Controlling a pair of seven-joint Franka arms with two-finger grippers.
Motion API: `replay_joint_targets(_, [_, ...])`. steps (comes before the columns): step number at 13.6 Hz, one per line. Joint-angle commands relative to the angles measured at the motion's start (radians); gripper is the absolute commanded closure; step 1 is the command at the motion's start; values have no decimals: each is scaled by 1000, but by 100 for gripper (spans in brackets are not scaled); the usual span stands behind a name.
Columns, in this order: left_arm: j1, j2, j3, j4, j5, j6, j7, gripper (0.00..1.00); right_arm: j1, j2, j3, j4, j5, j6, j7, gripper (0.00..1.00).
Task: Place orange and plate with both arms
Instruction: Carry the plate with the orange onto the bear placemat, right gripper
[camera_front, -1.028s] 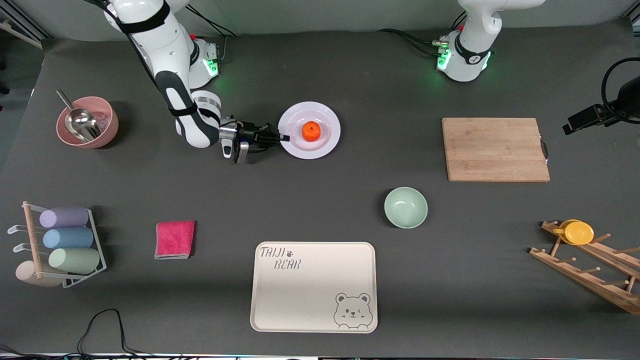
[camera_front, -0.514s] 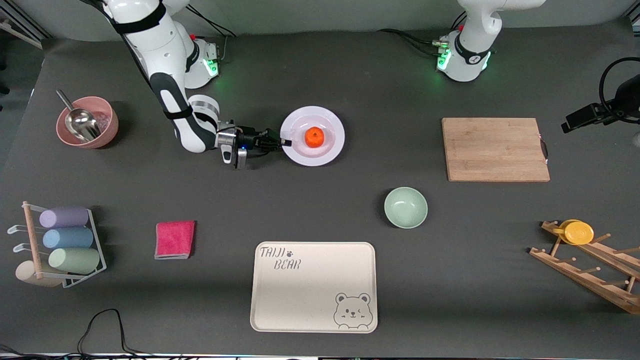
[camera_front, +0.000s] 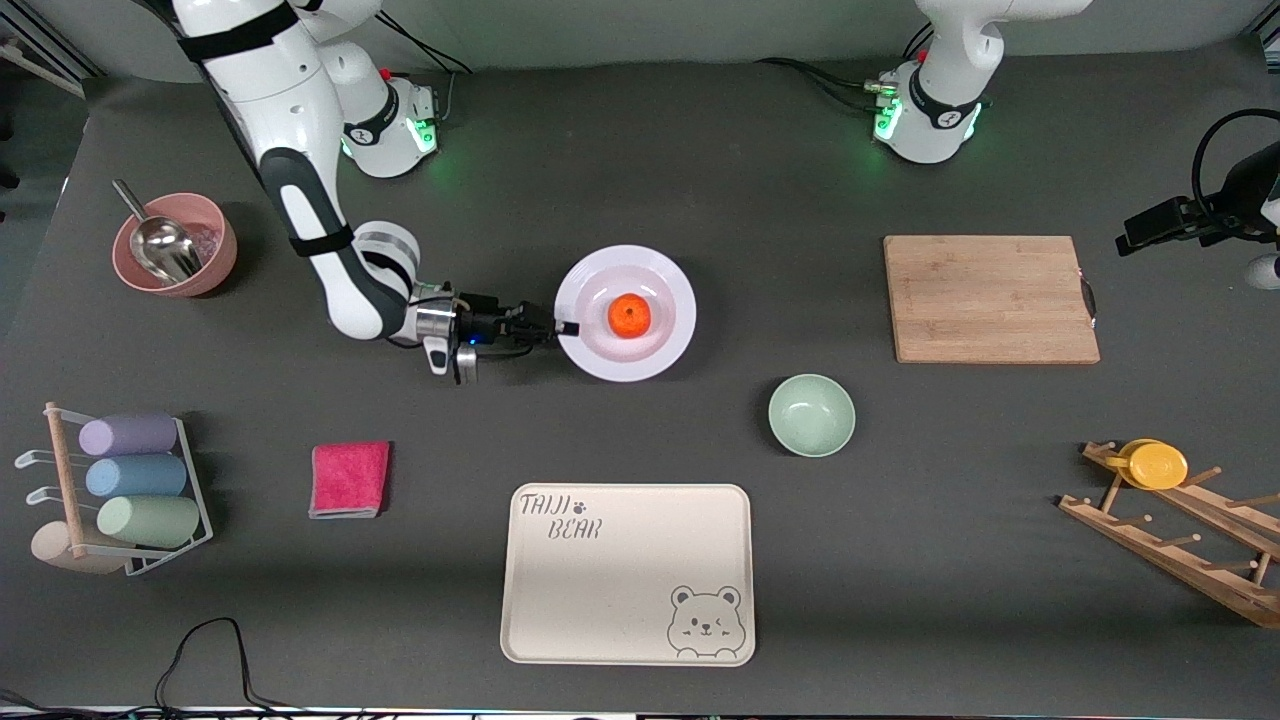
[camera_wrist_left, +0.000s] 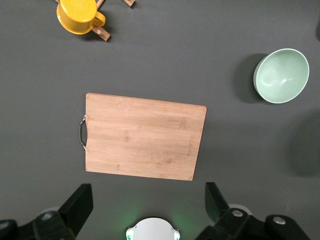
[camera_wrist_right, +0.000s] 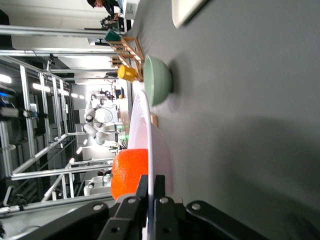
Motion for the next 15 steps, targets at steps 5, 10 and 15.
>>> replay_joint_targets(5, [-15,19,4,25,22,-18,16,0,-79,181,-4,523,-192,-14,426,100])
replay_joint_targets(10, [-14,26,6,21,22,-13,16,0,-145,546,-7,1067,-230,-9,633,100])
replay_joint_targets(15, [-15,26,6,21,22,-10,16,0,-176,843,-10,1432,-229,99,649,100])
